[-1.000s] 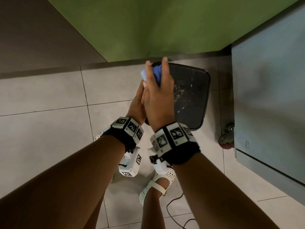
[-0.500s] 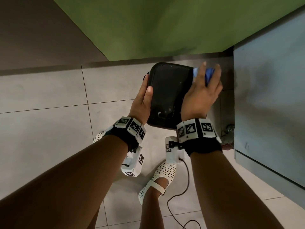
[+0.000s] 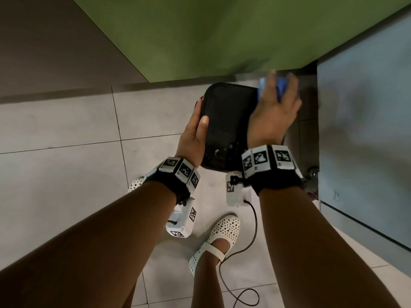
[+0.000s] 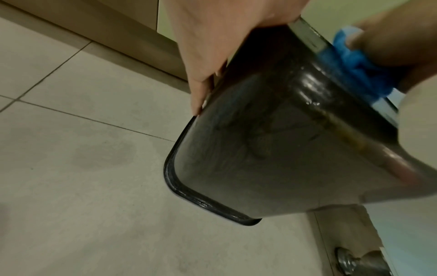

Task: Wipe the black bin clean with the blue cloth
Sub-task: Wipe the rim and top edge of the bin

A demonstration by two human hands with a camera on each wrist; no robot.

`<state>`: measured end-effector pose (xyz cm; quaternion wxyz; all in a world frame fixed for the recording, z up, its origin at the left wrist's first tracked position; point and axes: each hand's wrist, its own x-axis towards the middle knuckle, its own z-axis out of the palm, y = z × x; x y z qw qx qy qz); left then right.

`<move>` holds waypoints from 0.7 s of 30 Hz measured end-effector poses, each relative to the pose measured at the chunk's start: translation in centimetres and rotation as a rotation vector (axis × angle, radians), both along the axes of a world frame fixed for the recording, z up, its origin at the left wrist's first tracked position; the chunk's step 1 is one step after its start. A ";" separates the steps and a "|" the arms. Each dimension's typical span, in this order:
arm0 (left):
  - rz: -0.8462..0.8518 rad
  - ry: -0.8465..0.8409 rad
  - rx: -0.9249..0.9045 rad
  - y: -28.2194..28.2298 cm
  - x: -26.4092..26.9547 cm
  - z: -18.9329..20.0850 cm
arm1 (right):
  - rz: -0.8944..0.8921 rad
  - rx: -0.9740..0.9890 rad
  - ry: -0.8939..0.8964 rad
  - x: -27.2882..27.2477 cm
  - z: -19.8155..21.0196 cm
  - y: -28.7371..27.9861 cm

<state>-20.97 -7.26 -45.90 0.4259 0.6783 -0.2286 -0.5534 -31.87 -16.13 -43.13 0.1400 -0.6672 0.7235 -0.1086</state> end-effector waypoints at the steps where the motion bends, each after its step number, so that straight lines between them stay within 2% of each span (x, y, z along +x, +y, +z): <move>1: -0.011 0.000 -0.002 0.0 0.1 -0.1 | -0.060 -0.015 0.009 -0.4 0.1 -0.2; 4: -0.025 -0.006 -0.008 -0.1 0.1 0.0 | -0.089 0.045 -0.005 0.8 0.3 -0.5; 6: -0.020 0.009 -0.018 0.0 0.1 0.0 | 0.049 0.095 -0.079 2.5 0.7 0.2; 8: -0.011 0.026 -0.003 0.0 0.1 0.2 | 0.239 0.017 -0.105 3.6 0.7 0.8; 10: -0.015 0.019 0.012 -0.1 0.1 0.4 | 0.277 0.072 -0.051 3.3 0.4 0.9; 12: -0.029 -0.026 0.030 -0.1 0.0 0.5 | 0.048 0.126 -0.022 2.1 0.0 0.7; 14: -0.056 -0.089 0.068 -0.2 -0.2 0.5 | -0.292 0.036 -0.031 1.0 -0.2 0.5; 15: -0.056 -0.108 0.080 -0.2 -0.4 0.6 | -0.389 0.014 -0.046 0.9 -0.1 0.4; 16: -0.049 -0.115 0.082 -0.1 -0.7 0.5 | -0.410 0.032 -0.060 0.8 -0.1 0.3; 18: -0.041 -0.110 0.049 0.4 -1.3 0.6 | -0.287 0.083 -0.095 0.0 -0.1 0.0; 21: -0.050 -0.042 0.000 2.2 -2.4 0.8 | -0.019 0.060 -0.260 -1.8 0.5 -0.4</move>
